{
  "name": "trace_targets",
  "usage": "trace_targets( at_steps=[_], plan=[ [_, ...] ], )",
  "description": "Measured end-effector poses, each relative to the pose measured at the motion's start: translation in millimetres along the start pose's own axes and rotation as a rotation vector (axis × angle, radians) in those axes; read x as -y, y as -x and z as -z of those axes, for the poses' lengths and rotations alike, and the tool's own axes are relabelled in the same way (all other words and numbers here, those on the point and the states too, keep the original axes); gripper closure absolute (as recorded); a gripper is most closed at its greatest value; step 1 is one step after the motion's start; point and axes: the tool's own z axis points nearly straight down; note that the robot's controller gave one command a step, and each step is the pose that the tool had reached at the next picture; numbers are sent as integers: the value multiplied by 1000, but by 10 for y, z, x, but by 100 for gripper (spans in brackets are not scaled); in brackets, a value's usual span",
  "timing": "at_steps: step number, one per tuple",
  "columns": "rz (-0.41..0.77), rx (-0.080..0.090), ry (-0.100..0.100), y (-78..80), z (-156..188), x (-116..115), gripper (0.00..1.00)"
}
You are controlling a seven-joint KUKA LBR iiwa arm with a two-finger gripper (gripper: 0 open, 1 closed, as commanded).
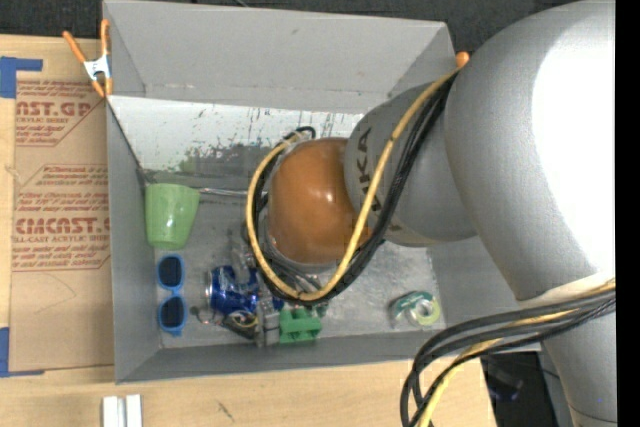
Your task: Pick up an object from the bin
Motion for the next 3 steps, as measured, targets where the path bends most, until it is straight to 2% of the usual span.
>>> trace_targets(
  at_steps=[1, 2, 3],
  plan=[
    [0, 1, 1, 5, 1, -6, 0],
    [1, 1, 2, 7, 10, -12, 100],
    [1, -13, -6, 50, 1242, -25, 100]
  ],
)
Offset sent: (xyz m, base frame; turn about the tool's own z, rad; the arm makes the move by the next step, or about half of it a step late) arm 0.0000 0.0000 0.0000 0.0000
